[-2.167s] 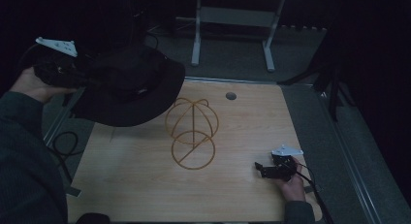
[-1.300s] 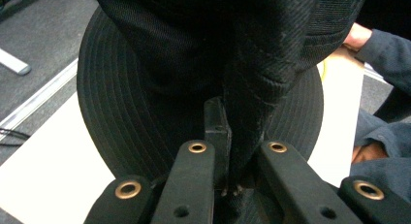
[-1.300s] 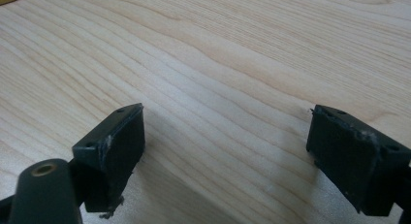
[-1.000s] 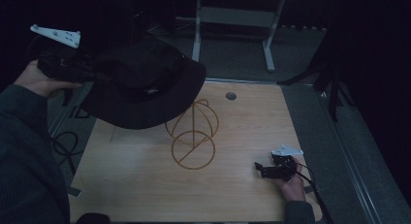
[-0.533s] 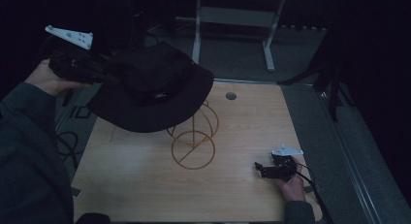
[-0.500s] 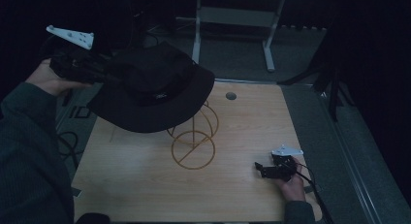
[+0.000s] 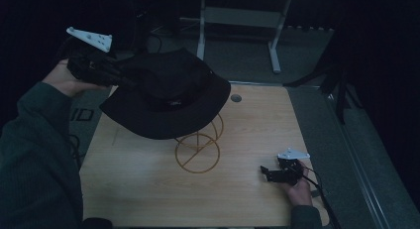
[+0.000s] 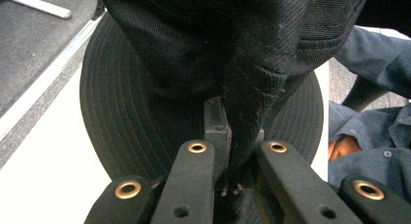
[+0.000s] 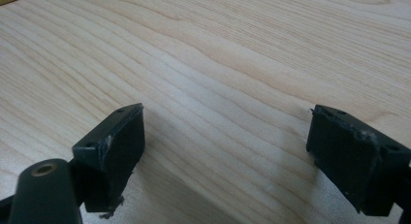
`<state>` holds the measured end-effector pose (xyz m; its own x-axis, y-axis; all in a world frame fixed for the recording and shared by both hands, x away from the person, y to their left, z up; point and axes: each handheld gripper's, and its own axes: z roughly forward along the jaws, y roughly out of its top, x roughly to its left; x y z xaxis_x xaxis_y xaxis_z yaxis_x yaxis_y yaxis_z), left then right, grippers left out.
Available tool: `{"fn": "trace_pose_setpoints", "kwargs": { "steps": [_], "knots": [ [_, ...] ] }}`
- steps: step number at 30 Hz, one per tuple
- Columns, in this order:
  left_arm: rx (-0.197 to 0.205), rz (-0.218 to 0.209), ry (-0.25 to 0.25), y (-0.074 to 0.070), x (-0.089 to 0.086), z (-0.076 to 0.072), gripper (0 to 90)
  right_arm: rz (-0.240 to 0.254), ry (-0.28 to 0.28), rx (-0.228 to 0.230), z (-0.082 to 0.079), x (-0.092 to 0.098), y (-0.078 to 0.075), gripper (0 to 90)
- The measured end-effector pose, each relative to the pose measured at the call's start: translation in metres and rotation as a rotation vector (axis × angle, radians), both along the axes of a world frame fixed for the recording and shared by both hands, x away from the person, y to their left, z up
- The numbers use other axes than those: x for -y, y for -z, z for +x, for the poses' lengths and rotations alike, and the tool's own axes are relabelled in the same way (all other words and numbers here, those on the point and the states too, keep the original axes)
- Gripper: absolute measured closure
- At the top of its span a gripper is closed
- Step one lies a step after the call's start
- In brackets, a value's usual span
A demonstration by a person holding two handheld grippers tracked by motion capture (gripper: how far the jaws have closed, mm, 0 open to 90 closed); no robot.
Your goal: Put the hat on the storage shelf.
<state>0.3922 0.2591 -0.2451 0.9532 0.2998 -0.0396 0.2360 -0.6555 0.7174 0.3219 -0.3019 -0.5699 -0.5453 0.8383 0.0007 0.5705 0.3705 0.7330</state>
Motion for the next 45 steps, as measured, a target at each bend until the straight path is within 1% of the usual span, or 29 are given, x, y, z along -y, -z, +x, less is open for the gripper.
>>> {"fn": "trace_pose_setpoints", "kwargs": {
  "steps": [3, 4, 12, 16, 20, 23, 29, 31, 35, 38, 43, 45],
  "knots": [
    [-0.002, 0.004, 0.007, 0.001, 0.004, 0.001, 88.2, 0.000, 0.000, 0.000, 0.000, 0.000, 0.000, 13.6],
    [-0.004, 0.012, 0.011, 0.001, 0.007, 0.002, 88.2, 0.000, 0.000, 0.000, 0.000, 0.000, 0.000, 13.6],
    [-0.017, 0.029, 0.029, 0.008, 0.020, 0.006, 88.1, 0.000, 0.000, 0.000, 0.000, 0.000, 0.000, 13.6],
    [-0.020, 0.054, 0.027, 0.014, 0.028, 0.010, 88.1, 0.000, -0.001, 0.001, 0.000, 0.000, 0.000, 13.6],
    [-0.028, 0.067, 0.033, 0.021, 0.038, 0.012, 87.9, -0.001, -0.001, 0.000, 0.000, 0.000, 0.000, 13.6],
    [-0.023, 0.081, 0.032, 0.024, 0.044, 0.013, 87.6, 0.001, 0.000, 0.001, 0.000, 0.000, 0.000, 13.6],
    [-0.016, 0.123, 0.047, 0.035, 0.058, 0.013, 86.4, 0.001, 0.000, 0.001, 0.000, 0.000, 0.000, 13.6],
    [-0.010, 0.149, 0.033, 0.040, 0.062, 0.015, 85.6, 0.001, 0.000, 0.001, 0.000, 0.000, 0.000, 13.6],
    [-0.008, 0.165, 0.014, 0.049, 0.069, 0.017, 82.9, 0.001, 0.000, 0.001, 0.000, 0.000, 0.000, 13.6],
    [-0.009, 0.168, 0.015, 0.054, 0.073, 0.019, 81.9, 0.001, 0.000, 0.001, 0.000, 0.000, 0.000, 13.6],
    [-0.016, 0.210, 0.016, 0.064, 0.082, 0.019, 78.1, 0.003, 0.001, 0.000, 0.000, 0.000, 0.000, 13.6],
    [-0.019, 0.230, 0.018, 0.068, 0.085, 0.019, 75.3, 0.003, 0.001, 0.001, 0.000, 0.000, 0.000, 13.6]
  ]
}}
